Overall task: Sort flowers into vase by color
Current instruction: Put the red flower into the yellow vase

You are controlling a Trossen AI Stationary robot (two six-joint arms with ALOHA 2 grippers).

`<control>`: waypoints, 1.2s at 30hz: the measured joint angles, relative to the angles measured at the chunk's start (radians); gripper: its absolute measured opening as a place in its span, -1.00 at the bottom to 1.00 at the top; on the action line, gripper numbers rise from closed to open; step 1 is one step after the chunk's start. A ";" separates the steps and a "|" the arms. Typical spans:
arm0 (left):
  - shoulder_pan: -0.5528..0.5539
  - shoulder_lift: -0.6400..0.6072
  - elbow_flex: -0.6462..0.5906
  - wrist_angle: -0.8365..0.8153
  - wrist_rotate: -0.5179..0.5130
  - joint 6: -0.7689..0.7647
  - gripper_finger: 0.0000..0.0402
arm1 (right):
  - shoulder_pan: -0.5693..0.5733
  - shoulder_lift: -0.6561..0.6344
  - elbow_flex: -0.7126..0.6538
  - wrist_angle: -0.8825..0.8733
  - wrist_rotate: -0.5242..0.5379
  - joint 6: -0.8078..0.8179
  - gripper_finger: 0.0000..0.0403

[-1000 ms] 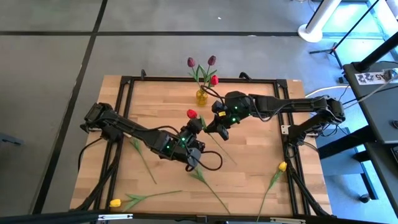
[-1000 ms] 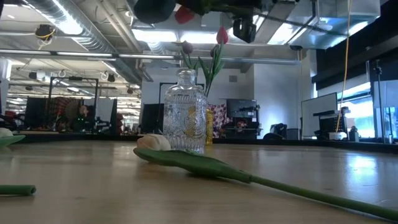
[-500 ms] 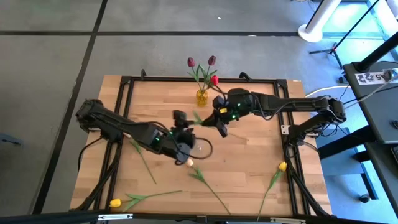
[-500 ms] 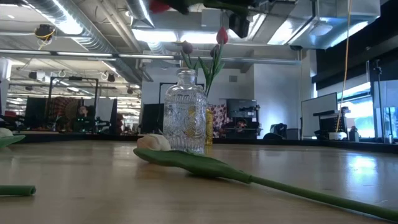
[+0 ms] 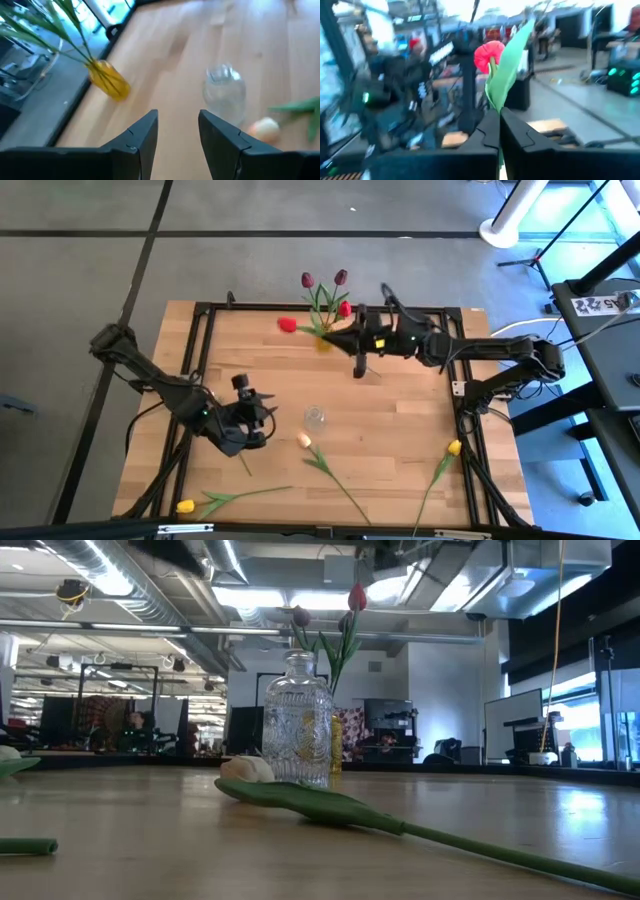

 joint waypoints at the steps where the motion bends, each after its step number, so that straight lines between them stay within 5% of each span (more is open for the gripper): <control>1: 0.000 -0.009 -0.044 0.057 -0.002 0.005 -0.31 | -0.001 -0.001 -0.020 0.044 0.010 0.000 -1.00; 11: 0.012 -0.019 -0.495 0.963 -0.034 0.137 -0.32 | -0.002 0.100 -0.210 0.748 0.070 -0.113 -1.00; 16: 0.027 -0.019 -0.623 1.300 -0.027 0.164 -0.32 | -0.001 0.228 -0.191 0.920 0.091 -0.212 -1.00; 21: 0.026 -0.019 -0.639 1.358 -0.027 0.169 -0.32 | -0.022 0.363 -0.129 1.063 0.144 -0.257 -1.00; 36: 0.145 -0.019 -0.640 1.403 -0.068 0.276 -0.32 | -0.132 0.597 0.067 1.099 0.185 -0.351 -1.00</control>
